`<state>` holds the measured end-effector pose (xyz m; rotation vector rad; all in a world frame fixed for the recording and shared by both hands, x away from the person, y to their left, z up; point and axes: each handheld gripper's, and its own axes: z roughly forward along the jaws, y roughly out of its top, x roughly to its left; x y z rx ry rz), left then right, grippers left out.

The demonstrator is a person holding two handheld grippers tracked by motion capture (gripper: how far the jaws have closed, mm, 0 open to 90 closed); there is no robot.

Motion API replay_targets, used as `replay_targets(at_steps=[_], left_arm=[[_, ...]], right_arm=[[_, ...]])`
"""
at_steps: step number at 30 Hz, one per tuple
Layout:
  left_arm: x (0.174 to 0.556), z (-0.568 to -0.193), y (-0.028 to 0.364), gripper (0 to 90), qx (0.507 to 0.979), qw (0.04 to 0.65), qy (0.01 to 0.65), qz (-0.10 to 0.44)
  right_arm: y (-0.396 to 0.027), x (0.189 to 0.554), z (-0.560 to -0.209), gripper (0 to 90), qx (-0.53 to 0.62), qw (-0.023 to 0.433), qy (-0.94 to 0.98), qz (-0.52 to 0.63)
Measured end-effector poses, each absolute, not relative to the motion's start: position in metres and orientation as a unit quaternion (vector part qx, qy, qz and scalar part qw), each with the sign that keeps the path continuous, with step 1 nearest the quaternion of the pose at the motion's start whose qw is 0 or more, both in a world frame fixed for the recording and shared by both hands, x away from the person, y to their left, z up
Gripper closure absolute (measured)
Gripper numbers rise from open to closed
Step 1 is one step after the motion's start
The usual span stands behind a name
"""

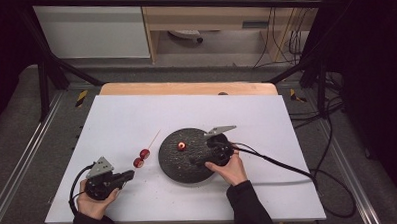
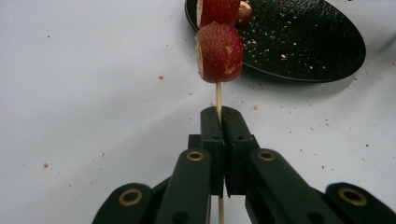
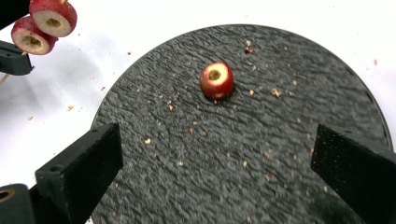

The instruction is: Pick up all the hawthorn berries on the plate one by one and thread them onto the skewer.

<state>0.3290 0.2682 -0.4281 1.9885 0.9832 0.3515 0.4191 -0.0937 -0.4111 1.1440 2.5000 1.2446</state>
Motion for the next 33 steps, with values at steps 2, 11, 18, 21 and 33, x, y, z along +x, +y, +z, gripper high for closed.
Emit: replay_targets(at_steps=[2,11,18,21,33], left_arm=[[0.329,-0.428,0.268,88.3,0.799,0.432,0.394,0.141],[0.33,-0.429,0.268,88.3,0.798,0.433,0.395,0.141],[0.33,-0.429,0.269,88.3,0.797,0.433,0.397,0.141],[0.33,-0.429,0.269,88.3,0.796,0.433,0.398,0.142],[0.331,-0.43,0.269,88.4,0.797,0.432,0.398,0.14]], right_arm=[[-0.089,0.422,-0.408,3.3,0.377,0.062,0.83,0.406],[-0.075,0.435,-0.399,3.8,0.37,0.069,0.843,0.384],[-0.065,0.445,-0.392,4.1,0.363,0.077,0.852,0.368],[-0.06,0.449,-0.392,4.2,0.363,0.073,0.855,0.364],[-0.041,0.466,-0.393,5.4,0.356,0.074,0.868,0.339]])
